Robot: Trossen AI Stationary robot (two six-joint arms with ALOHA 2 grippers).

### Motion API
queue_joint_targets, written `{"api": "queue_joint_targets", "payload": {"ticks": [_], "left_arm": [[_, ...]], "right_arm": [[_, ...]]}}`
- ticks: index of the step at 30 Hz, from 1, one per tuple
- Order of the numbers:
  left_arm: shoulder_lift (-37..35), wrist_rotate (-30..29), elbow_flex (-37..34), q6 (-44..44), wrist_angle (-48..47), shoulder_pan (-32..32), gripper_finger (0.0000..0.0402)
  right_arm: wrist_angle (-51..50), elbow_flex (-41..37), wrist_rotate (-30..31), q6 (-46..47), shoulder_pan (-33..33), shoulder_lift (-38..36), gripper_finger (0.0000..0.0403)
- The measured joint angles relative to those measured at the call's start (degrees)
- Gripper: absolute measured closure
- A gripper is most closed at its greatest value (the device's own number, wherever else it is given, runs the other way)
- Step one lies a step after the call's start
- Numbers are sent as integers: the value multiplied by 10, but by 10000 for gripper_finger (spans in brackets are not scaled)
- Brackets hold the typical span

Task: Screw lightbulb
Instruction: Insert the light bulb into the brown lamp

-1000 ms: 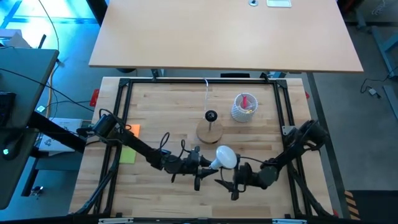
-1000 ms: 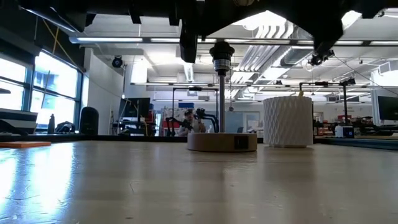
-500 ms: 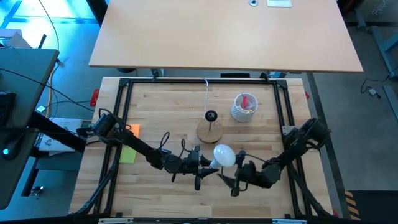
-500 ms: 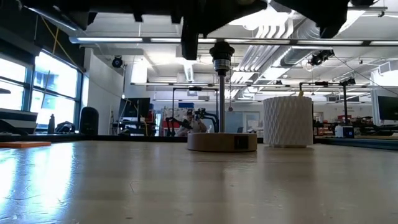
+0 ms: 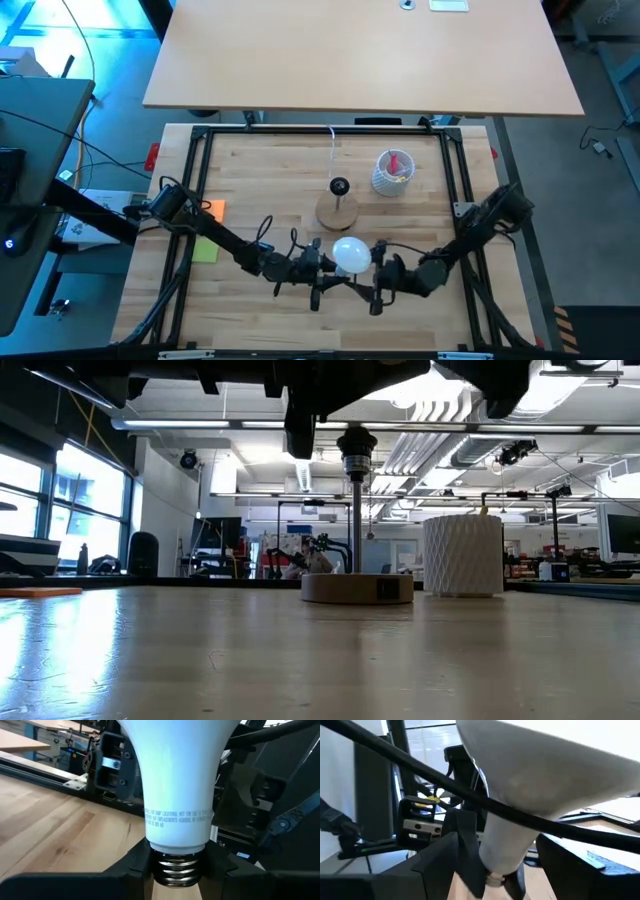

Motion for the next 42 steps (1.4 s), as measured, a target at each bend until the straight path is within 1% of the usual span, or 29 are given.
{"api": "queue_joint_targets", "payload": {"ticks": [3,8,11,14,19,21,25,28,30,32,34,37,39,41,42], "left_arm": [[0,-2,0,4,0,-3,307],[0,-1,0,4,-12,-3,307],[-1,-1,1,-4,-26,-4,307],[-1,-1,1,-9,-40,-9,307],[-1,-4,1,-6,-59,-19,306],[-1,-5,1,-9,-69,-21,302],[-2,-15,2,-20,-96,-27,288],[2,-15,0,-16,-134,-39,279],[2,-24,0,-15,-156,-46,278],[-1,-56,1,-16,-179,-49,278],[-1,-96,1,-35,-225,-50,280],[1,-118,0,-50,-279,-53,282],[4,-119,-20,-50,-254,-51,283],[17,-101,-71,-42,-163,-37,285],[30,-81,-101,-41,-96,-26,286]], "right_arm": [[0,0,-50,8,-24,0,137],[-1,0,-165,49,-67,1,138],[-3,-1,-204,68,-84,1,148],[-9,-1,-227,83,-94,1,175],[-25,-1,-235,100,-98,1,253],[-27,-1,-234,102,-99,2,255],[-51,-1,-208,85,-95,-12,255],[-70,0,-152,60,-85,-50,255],[-106,0,-111,39,-78,-80,255],[-152,-1,-101,28,-70,-112,255],[-184,0,-90,26,-64,-152,255],[-247,0,-59,24,-59,-200,255],[-251,-1,-57,25,-58,-222,255],[-217,-1,-84,9,-58,-242,255],[-204,0,-102,-3,-60,-248,255]]}}
